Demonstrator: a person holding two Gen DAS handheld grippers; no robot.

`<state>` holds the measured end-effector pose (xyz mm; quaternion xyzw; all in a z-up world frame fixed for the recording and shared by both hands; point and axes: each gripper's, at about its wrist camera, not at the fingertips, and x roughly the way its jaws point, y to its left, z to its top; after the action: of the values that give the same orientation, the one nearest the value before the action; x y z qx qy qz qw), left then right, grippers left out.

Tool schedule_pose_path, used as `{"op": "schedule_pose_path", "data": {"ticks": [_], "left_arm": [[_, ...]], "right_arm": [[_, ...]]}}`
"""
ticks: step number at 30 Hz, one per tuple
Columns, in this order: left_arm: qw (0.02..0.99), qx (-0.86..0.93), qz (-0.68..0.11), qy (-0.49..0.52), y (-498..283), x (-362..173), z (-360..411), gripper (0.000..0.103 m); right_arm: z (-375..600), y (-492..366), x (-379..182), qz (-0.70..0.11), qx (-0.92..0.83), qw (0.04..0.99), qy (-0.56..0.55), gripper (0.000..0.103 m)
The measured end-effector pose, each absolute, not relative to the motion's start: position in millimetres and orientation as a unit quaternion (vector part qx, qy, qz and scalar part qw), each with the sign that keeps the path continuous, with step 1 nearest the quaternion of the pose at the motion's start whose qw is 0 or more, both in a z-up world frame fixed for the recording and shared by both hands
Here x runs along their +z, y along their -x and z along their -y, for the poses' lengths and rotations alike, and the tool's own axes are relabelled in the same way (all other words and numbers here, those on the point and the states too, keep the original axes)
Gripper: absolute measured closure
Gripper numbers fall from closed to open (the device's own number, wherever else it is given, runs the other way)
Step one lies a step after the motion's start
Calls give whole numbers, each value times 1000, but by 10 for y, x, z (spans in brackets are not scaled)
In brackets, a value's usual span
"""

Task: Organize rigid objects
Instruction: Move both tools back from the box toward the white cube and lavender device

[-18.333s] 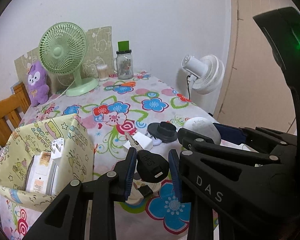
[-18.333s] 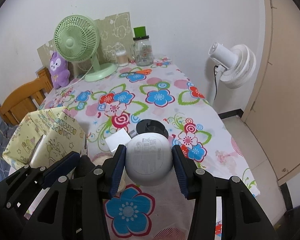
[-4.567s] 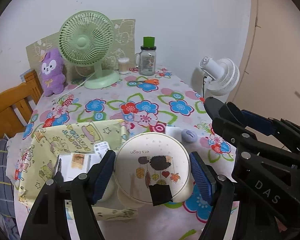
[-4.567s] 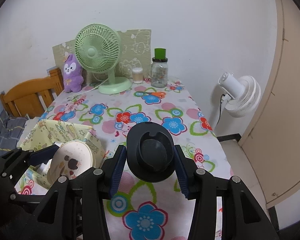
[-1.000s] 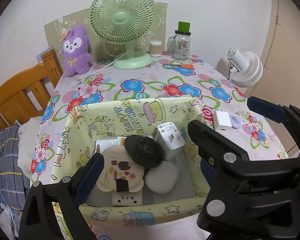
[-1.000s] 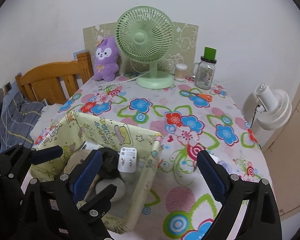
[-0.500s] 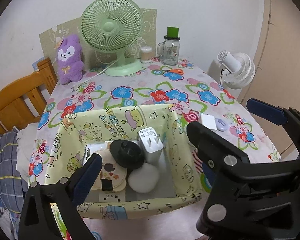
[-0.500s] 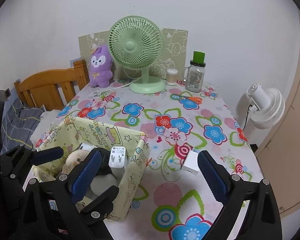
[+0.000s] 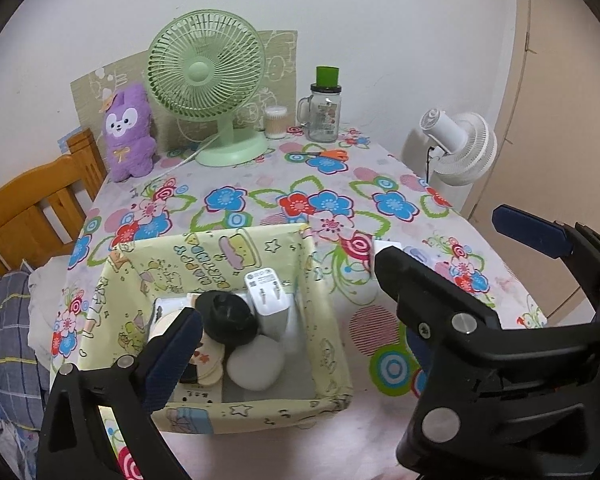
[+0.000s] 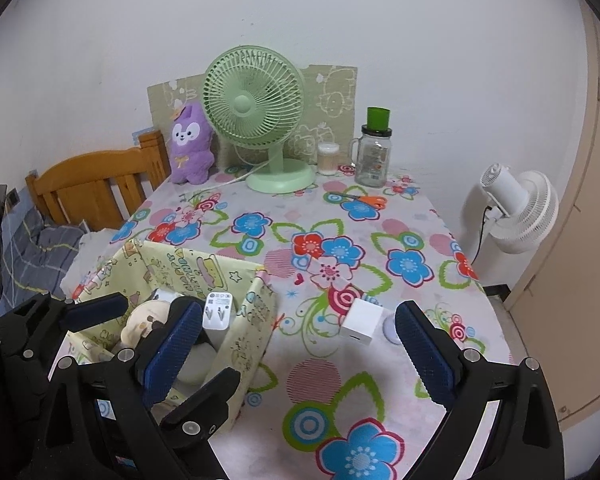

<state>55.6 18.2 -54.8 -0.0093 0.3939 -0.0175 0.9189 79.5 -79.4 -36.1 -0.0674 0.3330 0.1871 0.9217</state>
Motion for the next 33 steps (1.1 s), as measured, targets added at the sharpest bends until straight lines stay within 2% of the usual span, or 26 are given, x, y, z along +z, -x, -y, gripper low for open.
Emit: {"op": "schedule_pose_path", "data": {"ticks": [33], "left_arm": [[918,-52,-393,2,-738,-584,507,0]], "right_arm": [[1527,-898,-392,-328,154,931,44,5]]}}
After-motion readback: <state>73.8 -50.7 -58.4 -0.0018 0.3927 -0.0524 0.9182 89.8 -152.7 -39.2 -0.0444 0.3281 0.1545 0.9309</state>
